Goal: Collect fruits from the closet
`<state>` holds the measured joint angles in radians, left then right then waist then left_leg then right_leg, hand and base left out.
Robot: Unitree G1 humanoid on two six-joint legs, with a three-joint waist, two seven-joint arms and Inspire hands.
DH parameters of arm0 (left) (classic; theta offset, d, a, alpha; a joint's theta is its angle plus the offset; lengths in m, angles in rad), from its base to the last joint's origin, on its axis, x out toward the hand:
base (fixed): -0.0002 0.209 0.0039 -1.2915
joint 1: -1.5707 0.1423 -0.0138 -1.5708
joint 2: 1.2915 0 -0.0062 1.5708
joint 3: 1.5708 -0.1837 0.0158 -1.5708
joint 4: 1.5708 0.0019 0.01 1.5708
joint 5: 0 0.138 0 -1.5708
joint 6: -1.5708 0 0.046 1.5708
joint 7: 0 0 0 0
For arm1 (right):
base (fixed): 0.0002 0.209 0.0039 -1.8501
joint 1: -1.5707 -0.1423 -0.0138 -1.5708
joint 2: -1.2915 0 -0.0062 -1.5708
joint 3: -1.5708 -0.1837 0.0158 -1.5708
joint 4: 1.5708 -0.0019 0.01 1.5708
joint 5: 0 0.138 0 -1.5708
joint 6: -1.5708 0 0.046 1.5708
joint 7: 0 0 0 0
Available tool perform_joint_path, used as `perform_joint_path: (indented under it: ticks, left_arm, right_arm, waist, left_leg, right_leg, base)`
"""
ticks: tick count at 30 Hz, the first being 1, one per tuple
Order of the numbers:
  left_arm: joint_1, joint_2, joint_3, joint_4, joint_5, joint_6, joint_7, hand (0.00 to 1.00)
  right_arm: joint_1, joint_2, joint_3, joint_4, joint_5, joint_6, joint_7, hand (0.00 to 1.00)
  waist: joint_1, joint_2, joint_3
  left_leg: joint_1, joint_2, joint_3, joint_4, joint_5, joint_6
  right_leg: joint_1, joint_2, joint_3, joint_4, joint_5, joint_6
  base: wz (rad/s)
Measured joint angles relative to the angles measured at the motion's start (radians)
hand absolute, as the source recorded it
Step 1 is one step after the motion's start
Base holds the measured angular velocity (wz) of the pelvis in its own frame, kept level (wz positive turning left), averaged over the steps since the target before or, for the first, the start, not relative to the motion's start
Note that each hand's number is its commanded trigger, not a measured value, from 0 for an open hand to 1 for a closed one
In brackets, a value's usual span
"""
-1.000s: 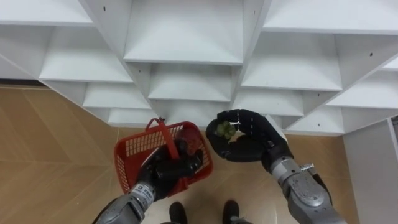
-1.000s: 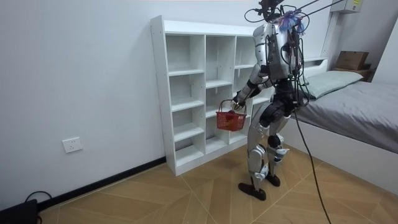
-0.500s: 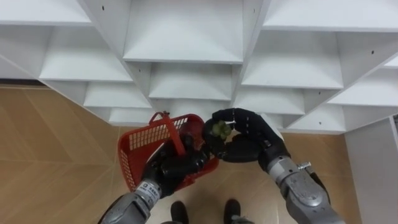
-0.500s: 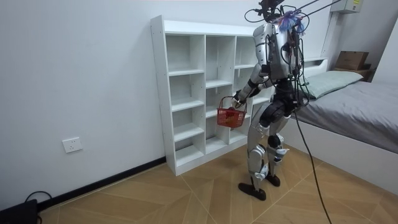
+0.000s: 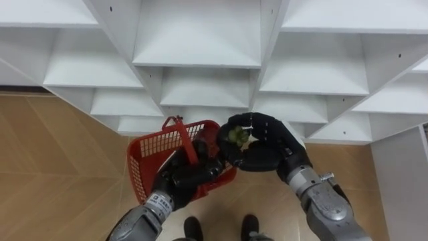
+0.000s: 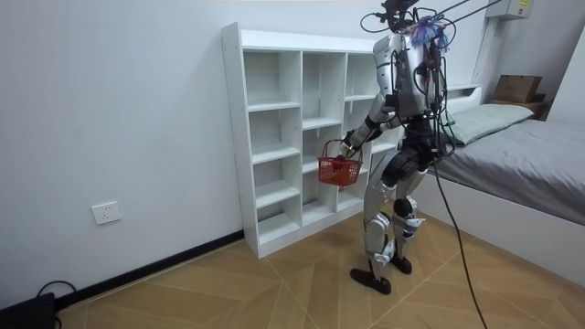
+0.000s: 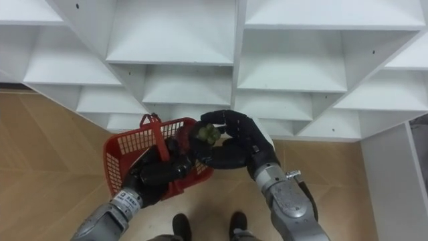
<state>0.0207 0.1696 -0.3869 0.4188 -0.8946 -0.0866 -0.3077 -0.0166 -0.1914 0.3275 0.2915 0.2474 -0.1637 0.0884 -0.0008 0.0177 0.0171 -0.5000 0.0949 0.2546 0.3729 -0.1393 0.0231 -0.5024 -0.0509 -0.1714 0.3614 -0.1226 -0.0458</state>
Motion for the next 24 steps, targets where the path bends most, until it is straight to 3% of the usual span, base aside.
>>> perform_joint_path:
  ticks: [24]
  left_arm:
    - [0.015,0.037,0.001,-0.044,0.003,0.001,-0.014,1.00]
  right_arm:
    - [0.022,-0.005,-0.017,-0.032,-0.026,-0.022,0.036,1.00]
  waist:
    - [0.005,0.002,-0.0013]
  left_leg:
    - [0.003,0.000,0.000,-0.001,0.000,0.000]
  right_leg:
    - [-0.001,0.002,0.009,0.002,0.001,-0.001]
  base:
    - [0.00]
